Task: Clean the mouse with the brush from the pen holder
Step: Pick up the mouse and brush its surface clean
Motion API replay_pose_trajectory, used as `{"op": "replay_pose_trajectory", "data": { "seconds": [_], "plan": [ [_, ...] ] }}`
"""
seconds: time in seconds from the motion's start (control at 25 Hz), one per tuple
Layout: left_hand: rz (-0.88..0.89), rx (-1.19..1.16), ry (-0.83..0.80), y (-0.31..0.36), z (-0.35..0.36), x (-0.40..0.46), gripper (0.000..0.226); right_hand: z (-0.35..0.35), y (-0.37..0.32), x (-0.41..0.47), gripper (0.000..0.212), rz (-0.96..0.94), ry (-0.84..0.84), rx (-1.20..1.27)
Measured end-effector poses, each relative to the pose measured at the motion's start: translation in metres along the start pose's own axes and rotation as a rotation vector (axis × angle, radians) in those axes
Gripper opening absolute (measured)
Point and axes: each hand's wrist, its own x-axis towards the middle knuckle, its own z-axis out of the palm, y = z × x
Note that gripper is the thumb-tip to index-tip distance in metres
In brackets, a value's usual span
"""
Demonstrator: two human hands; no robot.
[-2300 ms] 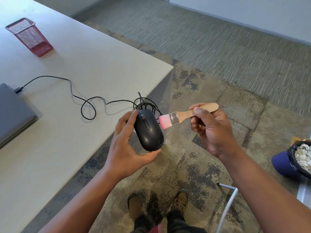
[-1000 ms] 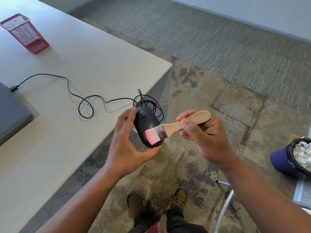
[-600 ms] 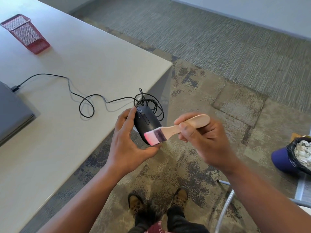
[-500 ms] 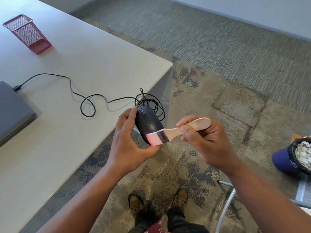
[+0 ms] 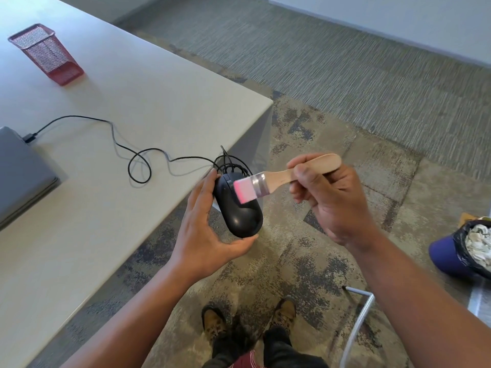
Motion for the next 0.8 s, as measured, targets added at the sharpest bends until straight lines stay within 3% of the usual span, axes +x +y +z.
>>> {"op": "replay_pose_trajectory", "data": {
  "seconds": [0.12,0.32,0.56,0.8],
  "plan": [
    [-0.005,-0.020,-0.001,0.001,-0.001,-0.003,0.132,0.005,0.005,0.004,0.012,0.079,0.001,-0.036],
    [0.023,-0.034,-0.015,0.001,-0.003,-0.008,0.131,-0.007,0.003,0.015,0.013,0.090,0.170,-0.042],
    [0.075,-0.113,-0.030,0.000,0.004,-0.008,0.131,0.021,0.003,0.019,0.010,0.104,0.030,0.049],
    [0.083,-0.121,-0.037,-0.007,0.005,-0.009,0.134,0.008,0.008,0.021,0.010,0.077,0.127,-0.093]
  ]
}}
